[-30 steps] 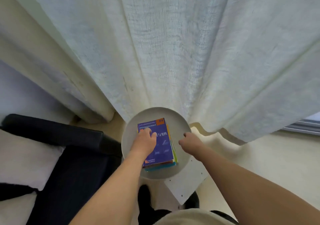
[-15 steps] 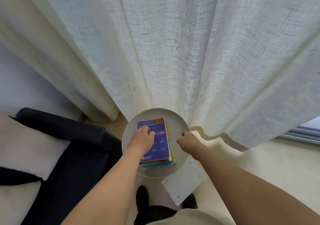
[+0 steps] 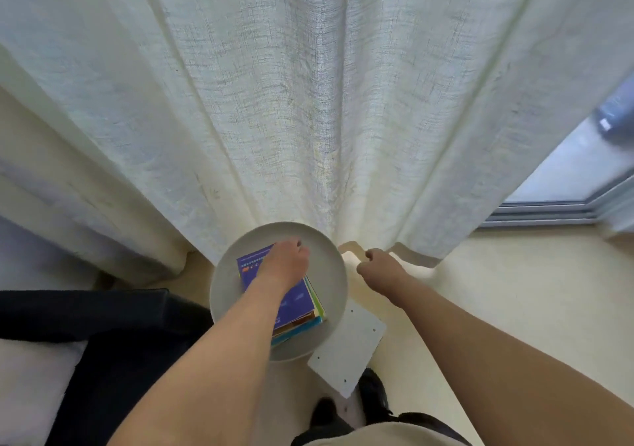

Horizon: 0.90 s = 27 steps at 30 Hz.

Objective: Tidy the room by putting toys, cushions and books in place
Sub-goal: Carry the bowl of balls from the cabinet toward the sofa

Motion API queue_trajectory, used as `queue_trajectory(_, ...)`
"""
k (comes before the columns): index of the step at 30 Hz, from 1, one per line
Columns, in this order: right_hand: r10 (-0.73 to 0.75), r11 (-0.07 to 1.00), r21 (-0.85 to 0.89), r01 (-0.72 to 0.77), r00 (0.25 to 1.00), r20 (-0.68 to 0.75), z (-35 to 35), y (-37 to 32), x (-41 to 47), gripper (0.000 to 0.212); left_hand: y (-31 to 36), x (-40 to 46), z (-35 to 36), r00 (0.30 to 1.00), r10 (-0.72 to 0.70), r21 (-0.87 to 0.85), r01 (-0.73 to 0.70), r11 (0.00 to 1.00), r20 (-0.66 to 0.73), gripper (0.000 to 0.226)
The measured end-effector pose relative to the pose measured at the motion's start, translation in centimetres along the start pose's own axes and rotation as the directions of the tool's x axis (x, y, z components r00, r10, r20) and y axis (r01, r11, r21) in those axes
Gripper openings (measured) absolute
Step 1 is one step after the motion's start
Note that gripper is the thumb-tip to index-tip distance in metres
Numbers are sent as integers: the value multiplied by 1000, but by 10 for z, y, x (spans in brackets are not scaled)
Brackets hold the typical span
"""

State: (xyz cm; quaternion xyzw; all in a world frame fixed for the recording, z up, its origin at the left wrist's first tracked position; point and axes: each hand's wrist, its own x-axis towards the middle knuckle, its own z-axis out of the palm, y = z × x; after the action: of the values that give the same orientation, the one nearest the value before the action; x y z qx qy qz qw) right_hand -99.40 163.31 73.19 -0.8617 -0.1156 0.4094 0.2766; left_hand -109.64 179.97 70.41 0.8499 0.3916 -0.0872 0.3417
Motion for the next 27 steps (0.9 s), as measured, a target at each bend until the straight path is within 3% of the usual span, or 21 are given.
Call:
queue_trajectory(1,18,998,60,-16,999,-37,-13,15,-9,57,22,0,7,997,75,35,-76,997,30,29)
queue_trajectory(4,52,993,111,-46,998,-48,-29,34,-19,46,46,-3,18,987,138,92,-145,985,79,27)
queue_trajectory(8,107,961,269,-64,983,-149,-76,73,-37,49,101,-8,42,964,229,162,-250,955,134,34)
queue_trajectory(16,190,898,436,-52,942,-278,-213,221,-79,57,289,-42,152,896,405,228,-439,869,182,31)
queue_trajectory(22,332,826,558,-71,863,-382,-334,364,-123,53,449,-96,269,788,536,249,-608,754,302,33)
queue_trajectory(27,480,740,665,-96,768,-424,-414,466,-173,49,569,-153,354,659,632,219,-743,633,408,31)
